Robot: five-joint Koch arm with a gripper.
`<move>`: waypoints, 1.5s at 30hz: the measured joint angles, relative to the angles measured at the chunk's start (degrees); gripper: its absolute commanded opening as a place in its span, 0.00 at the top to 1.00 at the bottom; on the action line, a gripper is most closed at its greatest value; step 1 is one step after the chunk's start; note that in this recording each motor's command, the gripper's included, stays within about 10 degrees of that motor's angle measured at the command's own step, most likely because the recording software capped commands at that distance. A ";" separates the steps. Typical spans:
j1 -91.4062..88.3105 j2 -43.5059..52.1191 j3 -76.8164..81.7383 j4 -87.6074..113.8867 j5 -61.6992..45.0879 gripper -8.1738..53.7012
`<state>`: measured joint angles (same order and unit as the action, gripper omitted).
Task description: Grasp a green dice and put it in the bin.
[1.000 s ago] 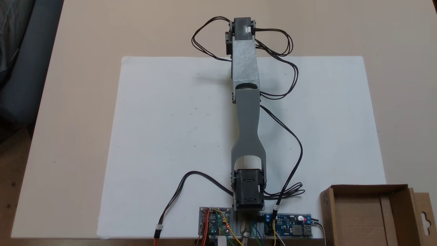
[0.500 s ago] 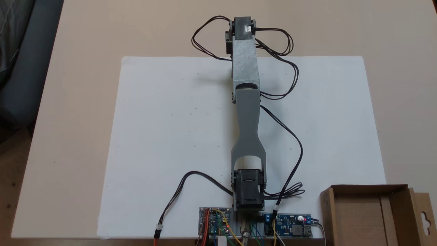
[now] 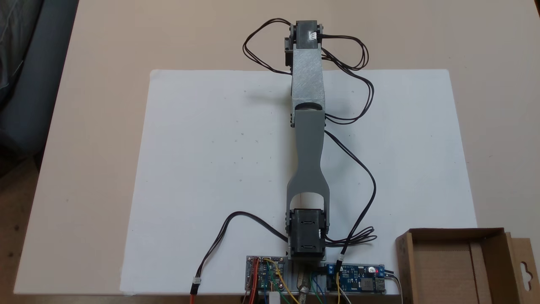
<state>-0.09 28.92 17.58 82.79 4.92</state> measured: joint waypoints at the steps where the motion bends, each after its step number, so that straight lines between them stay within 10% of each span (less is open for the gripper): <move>1: 0.26 0.35 0.44 0.00 0.00 0.68; 19: 20.74 42.71 23.99 -5.89 0.00 0.68; 45: 86.48 48.69 24.26 -5.98 -20.74 0.68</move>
<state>86.40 77.61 41.84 76.82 -15.82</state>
